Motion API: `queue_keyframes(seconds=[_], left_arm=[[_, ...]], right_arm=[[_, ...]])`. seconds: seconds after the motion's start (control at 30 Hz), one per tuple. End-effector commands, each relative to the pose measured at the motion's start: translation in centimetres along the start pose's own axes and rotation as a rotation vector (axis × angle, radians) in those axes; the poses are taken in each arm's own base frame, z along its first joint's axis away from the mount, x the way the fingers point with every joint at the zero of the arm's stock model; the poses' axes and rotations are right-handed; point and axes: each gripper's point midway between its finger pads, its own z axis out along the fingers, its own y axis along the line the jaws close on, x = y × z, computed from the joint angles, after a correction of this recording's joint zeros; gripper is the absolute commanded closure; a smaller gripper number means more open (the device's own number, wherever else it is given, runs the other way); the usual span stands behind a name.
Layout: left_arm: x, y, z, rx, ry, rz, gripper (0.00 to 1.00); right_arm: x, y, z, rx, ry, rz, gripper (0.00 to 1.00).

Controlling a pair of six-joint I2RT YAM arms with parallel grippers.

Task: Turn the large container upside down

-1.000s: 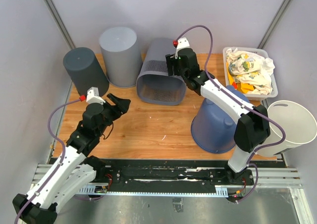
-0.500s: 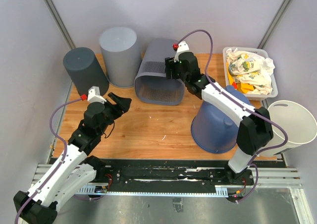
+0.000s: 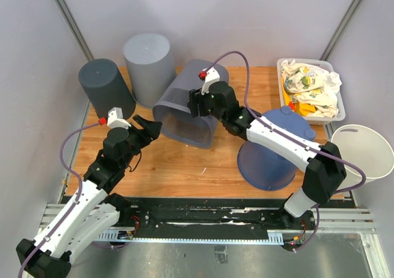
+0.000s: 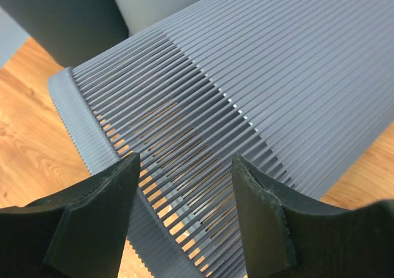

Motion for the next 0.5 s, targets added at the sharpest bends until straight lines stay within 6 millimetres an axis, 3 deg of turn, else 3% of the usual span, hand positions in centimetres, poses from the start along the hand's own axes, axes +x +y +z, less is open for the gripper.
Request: queue_keyframes(seconds=[0.0, 0.3, 0.37, 0.47], left_arm=[[-1.1, -0.2, -0.3, -0.009, -0.034, 0.023, 0.22], [-3.8, 0.0, -2.5, -0.047, -0.105, 0.044, 0.21], [-4.2, 0.2, -3.2, -0.056, -0.119, 0.046, 0.21], [-4.3, 0.6, -3.8, -0.065, -0.123, 0.047, 0.21]], right_arm=[[5.4, 3.7, -1.0, -0.094, 0.159, -0.024, 0.38], [6.6, 11.5, -0.5, -0.253, 0.191, -0.059, 0.39], [6.5, 12.3, -0.4, -0.272, 0.193, -0.068, 0.39], [5.6, 11.9, -0.5, -0.247, 0.177, -0.076, 0.39]])
